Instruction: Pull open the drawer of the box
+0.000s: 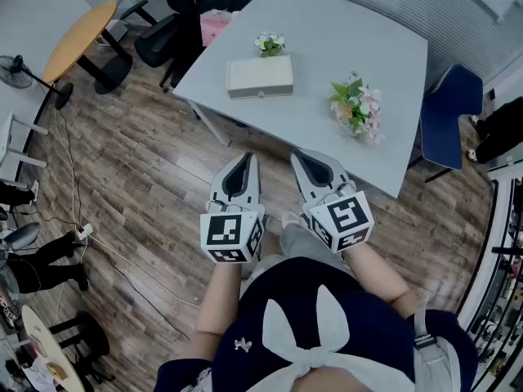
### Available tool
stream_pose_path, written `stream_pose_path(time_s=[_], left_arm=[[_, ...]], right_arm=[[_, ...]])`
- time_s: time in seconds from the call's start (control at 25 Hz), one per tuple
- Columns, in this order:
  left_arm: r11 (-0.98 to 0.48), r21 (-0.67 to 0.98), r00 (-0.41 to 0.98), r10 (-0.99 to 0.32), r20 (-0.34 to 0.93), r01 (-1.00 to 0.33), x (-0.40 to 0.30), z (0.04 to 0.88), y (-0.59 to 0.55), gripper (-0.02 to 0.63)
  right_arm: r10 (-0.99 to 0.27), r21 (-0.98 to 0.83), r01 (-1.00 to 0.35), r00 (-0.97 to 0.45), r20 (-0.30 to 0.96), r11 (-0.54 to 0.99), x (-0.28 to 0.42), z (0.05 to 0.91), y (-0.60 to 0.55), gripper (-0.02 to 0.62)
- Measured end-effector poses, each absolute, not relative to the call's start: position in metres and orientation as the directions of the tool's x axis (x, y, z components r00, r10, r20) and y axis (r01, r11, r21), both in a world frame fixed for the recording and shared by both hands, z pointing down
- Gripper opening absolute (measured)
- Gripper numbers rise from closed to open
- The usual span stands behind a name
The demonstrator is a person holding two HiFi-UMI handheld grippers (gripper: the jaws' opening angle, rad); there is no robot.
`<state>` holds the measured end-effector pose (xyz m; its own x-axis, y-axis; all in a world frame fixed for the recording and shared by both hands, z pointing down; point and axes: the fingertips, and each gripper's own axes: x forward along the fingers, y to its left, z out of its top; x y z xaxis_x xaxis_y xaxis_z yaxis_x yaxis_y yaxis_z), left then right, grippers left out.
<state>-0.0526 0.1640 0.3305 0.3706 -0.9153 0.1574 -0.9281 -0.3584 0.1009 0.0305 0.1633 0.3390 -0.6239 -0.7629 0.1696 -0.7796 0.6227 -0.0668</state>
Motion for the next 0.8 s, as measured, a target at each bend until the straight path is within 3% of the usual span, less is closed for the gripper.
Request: stream_pose_path(time_s=[0.24, 0.4, 0.44, 0.52, 0.8], left_arm=[[-0.328, 0.082, 0.338, -0.926, 0.17, -0.941, -0.05, 0.331, 0.14, 0.03], [-0.317, 0.077, 0.326, -0.932, 0.161, -0.945, -0.047, 0.328, 0.119, 0.033], [-0.321, 0.077, 0.329, -0.93, 0.161, -0.944, -0.046, 0.329, 0.114, 0.052], [-0.329, 0.088, 0.34, -0.925, 0.172, -0.94, -0.041, 0.336, 0.107, 0.171], [-0.292, 0.095, 0.306, -0.924, 0.229, -0.952, -0.048, 0.361, 0.089, 0.225]], right_arm=[[-0.761, -0.079, -0.773, -0.634, 0.138, 0.629, 0.038, 0.333, 0.139, 0.002], [-0.747, -0.092, -0.76, -0.649, 0.14, 0.643, 0.043, 0.334, 0.117, 0.067], [-0.743, -0.099, -0.757, -0.654, 0.142, 0.646, 0.044, 0.335, 0.111, 0.1], [-0.738, -0.113, -0.753, -0.658, 0.152, 0.648, 0.048, 0.341, 0.103, 0.162], [-0.735, -0.138, -0.764, -0.644, 0.214, 0.63, 0.054, 0.366, 0.077, 0.224]])
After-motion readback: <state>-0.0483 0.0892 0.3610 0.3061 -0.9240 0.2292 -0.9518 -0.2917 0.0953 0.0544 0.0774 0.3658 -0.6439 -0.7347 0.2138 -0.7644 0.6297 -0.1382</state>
